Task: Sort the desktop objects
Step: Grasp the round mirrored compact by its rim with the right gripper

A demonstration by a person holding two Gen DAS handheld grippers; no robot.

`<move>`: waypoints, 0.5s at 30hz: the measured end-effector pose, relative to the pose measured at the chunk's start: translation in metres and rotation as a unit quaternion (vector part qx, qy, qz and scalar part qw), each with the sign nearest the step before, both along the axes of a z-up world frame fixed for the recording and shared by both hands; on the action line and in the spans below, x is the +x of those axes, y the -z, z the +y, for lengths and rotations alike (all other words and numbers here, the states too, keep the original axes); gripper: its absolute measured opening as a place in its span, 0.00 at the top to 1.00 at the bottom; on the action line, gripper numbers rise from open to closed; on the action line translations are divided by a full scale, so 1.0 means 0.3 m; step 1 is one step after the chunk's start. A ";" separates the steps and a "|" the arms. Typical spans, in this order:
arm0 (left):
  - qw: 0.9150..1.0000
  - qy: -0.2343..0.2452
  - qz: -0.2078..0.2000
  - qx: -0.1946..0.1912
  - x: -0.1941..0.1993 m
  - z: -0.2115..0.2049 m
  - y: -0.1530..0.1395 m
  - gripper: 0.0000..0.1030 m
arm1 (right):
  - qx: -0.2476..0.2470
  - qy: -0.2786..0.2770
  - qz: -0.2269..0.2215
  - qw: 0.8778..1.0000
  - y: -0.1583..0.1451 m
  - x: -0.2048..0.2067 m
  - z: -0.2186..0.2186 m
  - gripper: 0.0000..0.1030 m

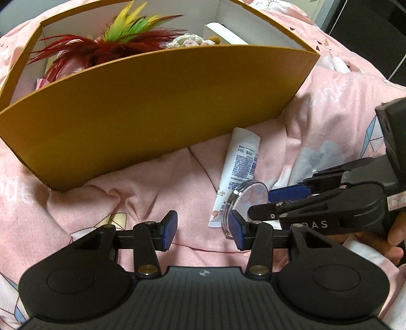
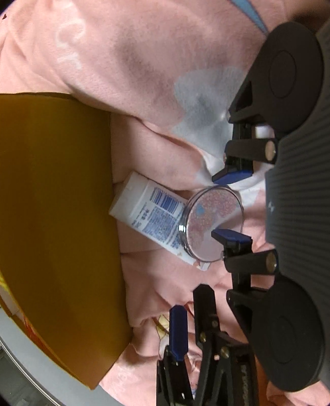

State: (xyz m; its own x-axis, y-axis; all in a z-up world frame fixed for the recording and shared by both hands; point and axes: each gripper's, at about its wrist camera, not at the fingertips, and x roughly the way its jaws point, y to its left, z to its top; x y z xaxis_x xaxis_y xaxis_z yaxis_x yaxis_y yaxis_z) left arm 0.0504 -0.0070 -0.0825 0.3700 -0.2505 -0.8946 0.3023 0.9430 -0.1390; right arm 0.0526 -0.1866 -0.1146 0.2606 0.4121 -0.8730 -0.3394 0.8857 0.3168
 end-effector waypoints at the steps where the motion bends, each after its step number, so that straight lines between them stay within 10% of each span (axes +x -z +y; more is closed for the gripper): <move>1: 1.000 0.001 0.001 0.001 0.004 -0.001 -0.001 0.50 | 0.007 -0.002 0.006 1.000 0.008 0.003 -0.001 0.55; 9: 1.000 -0.004 0.008 0.003 0.018 0.002 0.009 0.50 | 0.068 -0.004 0.044 0.997 0.073 0.022 -0.014 0.53; 15: 1.000 0.000 -0.002 0.000 0.013 0.014 -0.007 0.50 | 0.067 -0.016 0.021 0.997 0.005 -0.035 -0.012 0.78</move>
State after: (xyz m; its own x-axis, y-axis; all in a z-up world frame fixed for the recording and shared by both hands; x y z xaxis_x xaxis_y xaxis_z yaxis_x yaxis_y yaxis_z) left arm 0.0542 -0.0029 -0.0803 0.3746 -0.2505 -0.8927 0.3023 0.9432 -0.1378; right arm 0.0420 -0.1900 -0.1161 0.2088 0.5333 -0.8197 -0.3509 0.8233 0.4462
